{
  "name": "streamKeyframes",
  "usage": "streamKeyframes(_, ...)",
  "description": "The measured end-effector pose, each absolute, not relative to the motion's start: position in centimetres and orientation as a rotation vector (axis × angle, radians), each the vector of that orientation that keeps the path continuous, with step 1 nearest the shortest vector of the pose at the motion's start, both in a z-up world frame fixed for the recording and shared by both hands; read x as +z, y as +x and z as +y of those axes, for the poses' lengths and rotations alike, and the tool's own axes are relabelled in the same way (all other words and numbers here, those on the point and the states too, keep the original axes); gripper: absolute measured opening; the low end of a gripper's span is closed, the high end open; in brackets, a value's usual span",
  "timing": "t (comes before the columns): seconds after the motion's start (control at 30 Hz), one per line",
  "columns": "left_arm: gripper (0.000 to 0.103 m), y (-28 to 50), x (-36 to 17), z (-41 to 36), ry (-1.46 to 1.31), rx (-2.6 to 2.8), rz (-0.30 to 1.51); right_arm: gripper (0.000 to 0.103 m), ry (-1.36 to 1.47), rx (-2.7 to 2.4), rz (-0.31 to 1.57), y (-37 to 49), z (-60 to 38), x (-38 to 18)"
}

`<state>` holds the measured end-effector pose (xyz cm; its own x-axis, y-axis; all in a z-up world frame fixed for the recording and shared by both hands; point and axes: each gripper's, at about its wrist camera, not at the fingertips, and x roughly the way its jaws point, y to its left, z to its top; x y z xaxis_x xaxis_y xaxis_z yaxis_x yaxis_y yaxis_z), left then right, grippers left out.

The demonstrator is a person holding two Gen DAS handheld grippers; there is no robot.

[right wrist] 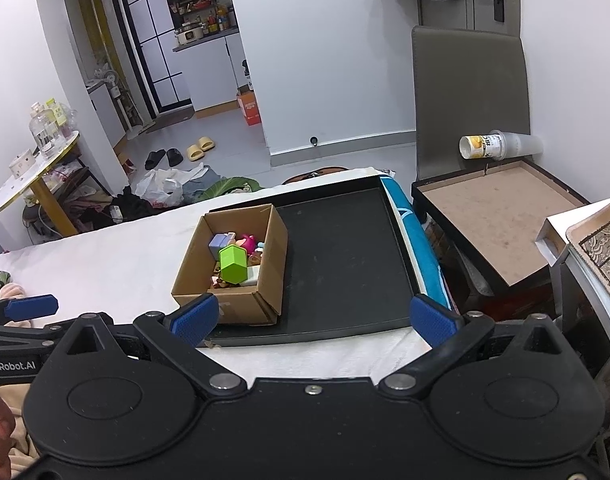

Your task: Organize rigid objects

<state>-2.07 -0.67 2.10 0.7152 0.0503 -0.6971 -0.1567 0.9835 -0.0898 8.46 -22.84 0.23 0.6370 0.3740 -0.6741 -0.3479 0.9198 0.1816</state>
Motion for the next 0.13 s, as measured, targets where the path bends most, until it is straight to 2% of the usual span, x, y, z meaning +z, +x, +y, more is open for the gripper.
streamKeyframes(0.13,0.095,-2.09,2.07,-0.76,-0.141,0.113,0.765,0.103,0.033,0.41,0.777,8.44,-22.85,0.15)
